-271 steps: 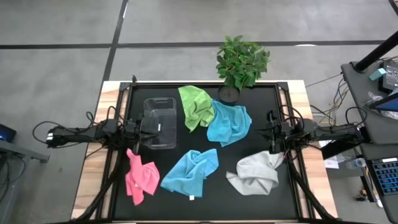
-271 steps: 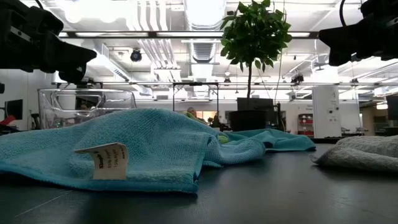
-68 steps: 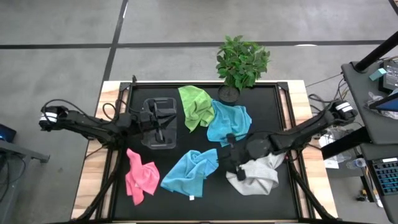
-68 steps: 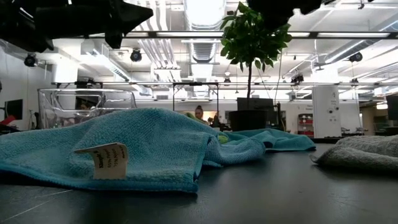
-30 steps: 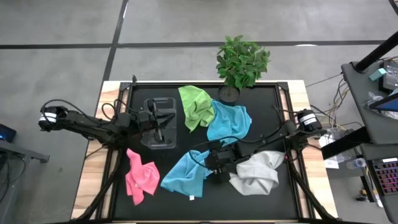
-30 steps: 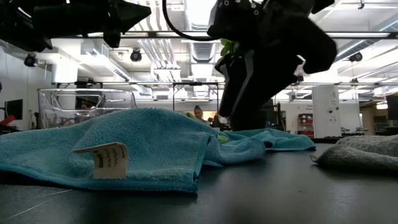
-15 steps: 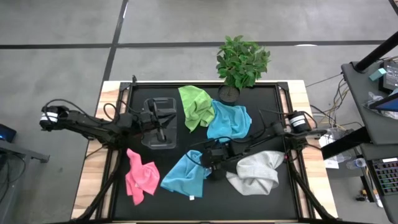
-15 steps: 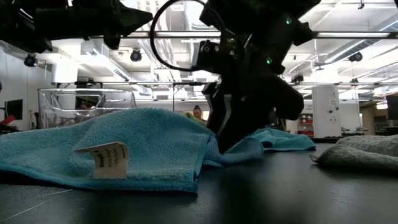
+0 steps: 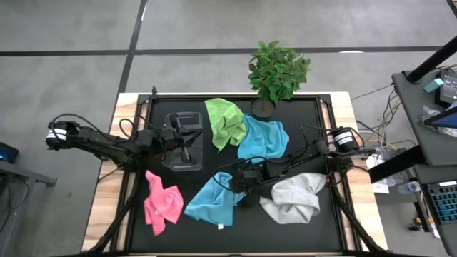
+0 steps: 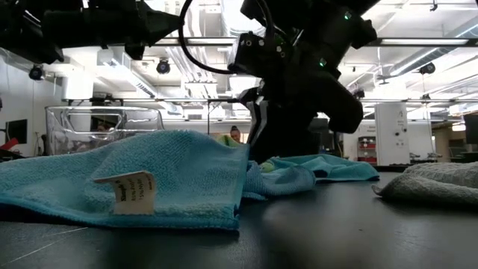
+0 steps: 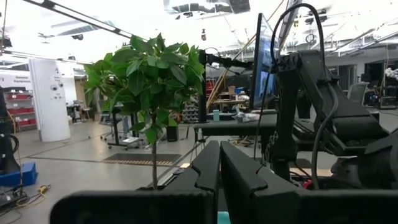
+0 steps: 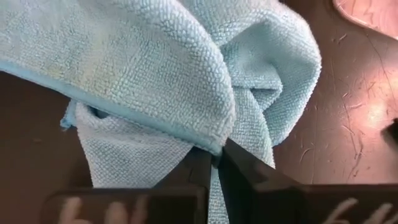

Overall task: Fold microfiber towels
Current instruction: Fold the bottom blue microfiber towel

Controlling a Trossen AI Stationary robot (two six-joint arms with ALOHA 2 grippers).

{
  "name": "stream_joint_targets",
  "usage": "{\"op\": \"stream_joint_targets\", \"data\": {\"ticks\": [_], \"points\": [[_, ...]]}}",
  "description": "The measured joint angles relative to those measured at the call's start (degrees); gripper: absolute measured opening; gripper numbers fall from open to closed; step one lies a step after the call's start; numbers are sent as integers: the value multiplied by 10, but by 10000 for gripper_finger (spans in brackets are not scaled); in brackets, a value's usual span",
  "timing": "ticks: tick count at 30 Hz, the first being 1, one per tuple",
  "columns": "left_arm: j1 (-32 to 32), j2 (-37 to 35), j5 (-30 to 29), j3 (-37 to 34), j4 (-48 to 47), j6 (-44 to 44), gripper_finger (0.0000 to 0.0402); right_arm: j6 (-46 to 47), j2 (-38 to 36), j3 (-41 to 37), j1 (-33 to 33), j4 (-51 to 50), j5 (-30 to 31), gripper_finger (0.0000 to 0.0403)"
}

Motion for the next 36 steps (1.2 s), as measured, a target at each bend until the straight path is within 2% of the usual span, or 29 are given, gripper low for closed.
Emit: {"op": "stream_joint_targets", "data": {"ticks": [7, 13, 21, 25, 33, 36], "points": [[0, 0, -1, 7, 8, -2, 0, 52, -39, 53, -6, -53, 5, 9], [-2, 10, -3, 19, 12, -6, 0, 57, -58, 113, -25, -57, 15, 9], [-13, 63, 29, 55, 13, -5, 13, 119, -57, 161, -54, -63, 118, 9], [-13, 95, 33, 68, 9, -5, 60, 135, -56, 161, -64, -65, 146, 9], [-13, 145, 35, 91, -37, -5, 205, 145, -66, 160, -65, -111, 214, 9], [-13, 161, 35, 96, -36, -5, 241, 157, -82, 160, -65, -145, 237, 9]]}}
